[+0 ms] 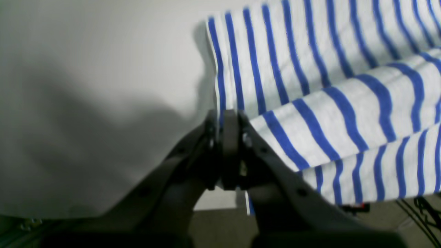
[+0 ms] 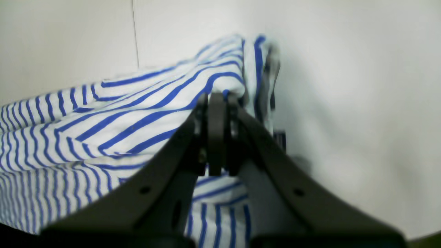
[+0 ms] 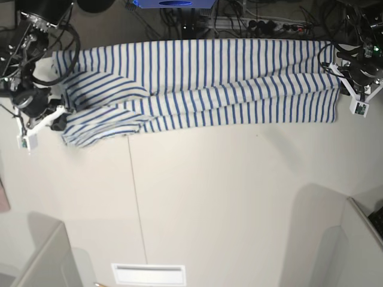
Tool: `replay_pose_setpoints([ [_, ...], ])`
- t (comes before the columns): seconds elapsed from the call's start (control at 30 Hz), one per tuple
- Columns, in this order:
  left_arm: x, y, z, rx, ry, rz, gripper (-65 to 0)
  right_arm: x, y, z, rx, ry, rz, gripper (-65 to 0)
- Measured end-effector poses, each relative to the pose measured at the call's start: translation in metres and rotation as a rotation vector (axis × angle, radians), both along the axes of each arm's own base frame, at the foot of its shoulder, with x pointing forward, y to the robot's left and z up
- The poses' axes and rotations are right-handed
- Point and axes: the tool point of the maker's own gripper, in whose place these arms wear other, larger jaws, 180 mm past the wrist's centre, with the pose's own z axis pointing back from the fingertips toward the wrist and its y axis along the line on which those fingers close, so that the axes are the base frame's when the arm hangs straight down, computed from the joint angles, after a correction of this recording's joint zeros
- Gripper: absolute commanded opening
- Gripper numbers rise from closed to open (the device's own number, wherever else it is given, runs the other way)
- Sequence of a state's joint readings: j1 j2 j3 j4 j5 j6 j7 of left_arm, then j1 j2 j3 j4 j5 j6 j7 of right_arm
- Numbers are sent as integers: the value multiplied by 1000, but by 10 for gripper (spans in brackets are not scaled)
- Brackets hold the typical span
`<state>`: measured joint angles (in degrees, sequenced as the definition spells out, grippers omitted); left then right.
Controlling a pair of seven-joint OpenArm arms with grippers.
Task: Fold the T-shirt properly
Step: 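Lower the folded hem onto the collar edge and release both grippers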
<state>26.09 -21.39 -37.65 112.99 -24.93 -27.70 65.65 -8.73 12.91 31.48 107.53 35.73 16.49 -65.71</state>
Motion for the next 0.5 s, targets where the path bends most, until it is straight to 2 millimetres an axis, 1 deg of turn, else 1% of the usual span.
replay_pose_setpoints([
  [0.07,-2,0,-1,1,4,0,-650,-8,-2,-5,-3,21,-4,-650],
  [0.2,-5,-1,-2,0,11,-1,-650,-15,-2,-10,-5,40,-4,-650],
  [0.37,-11,-1,-4,3,28,-6,-650,-27,3,0,-39,42,26,-650],
  [0.5,-15,-1,-6,3,43,-5,-650,-36,4,-7,-34,69,24,-650],
])
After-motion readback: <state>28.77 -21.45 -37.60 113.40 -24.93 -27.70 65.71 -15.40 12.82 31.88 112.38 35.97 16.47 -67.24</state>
